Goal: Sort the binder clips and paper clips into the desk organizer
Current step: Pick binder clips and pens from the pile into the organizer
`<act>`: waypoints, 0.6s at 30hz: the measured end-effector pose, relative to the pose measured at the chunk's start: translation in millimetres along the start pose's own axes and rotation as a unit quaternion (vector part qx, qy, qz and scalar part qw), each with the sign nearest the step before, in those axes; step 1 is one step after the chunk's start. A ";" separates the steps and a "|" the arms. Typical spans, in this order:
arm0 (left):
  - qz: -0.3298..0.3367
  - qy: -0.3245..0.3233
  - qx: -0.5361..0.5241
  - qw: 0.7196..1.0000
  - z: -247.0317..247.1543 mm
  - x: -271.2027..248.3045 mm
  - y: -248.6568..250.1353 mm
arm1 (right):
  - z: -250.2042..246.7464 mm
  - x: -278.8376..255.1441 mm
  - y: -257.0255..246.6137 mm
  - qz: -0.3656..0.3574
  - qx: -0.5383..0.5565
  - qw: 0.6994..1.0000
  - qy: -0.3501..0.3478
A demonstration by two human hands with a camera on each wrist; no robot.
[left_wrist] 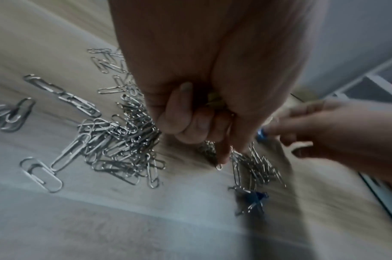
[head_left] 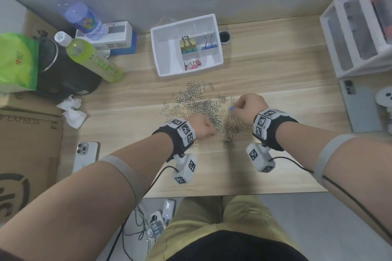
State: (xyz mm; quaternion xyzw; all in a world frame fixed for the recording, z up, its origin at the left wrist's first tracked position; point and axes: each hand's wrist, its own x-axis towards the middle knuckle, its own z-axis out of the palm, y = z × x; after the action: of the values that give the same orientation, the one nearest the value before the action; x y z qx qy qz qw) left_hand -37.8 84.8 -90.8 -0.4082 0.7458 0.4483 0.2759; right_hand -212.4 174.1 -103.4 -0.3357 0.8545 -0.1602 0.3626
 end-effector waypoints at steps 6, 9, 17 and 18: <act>0.060 0.004 0.067 0.996 14.4 2.0 19.4 | -7.8 3.6 -0.8 -0.017 0.094 0.994 0.047; 0.058 0.011 0.138 0.989 24.7 7.6 25.1 | -10.8 9.2 1.9 -0.016 0.107 0.993 0.040; 0.087 0.004 0.121 0.989 23.8 18.4 24.3 | -6.0 11.6 3.6 -0.003 0.153 0.988 -0.002; 0.084 0.007 0.099 0.992 18.7 17.2 25.1 | -4.8 12.5 2.9 0.010 0.168 0.986 -0.018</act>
State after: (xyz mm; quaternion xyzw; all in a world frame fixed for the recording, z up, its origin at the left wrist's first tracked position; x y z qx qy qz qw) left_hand -67.2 101.9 -101.4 -0.3179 0.8200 0.3911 0.2713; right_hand -223.6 167.7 -108.0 -0.2646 0.8118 -0.2923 0.4308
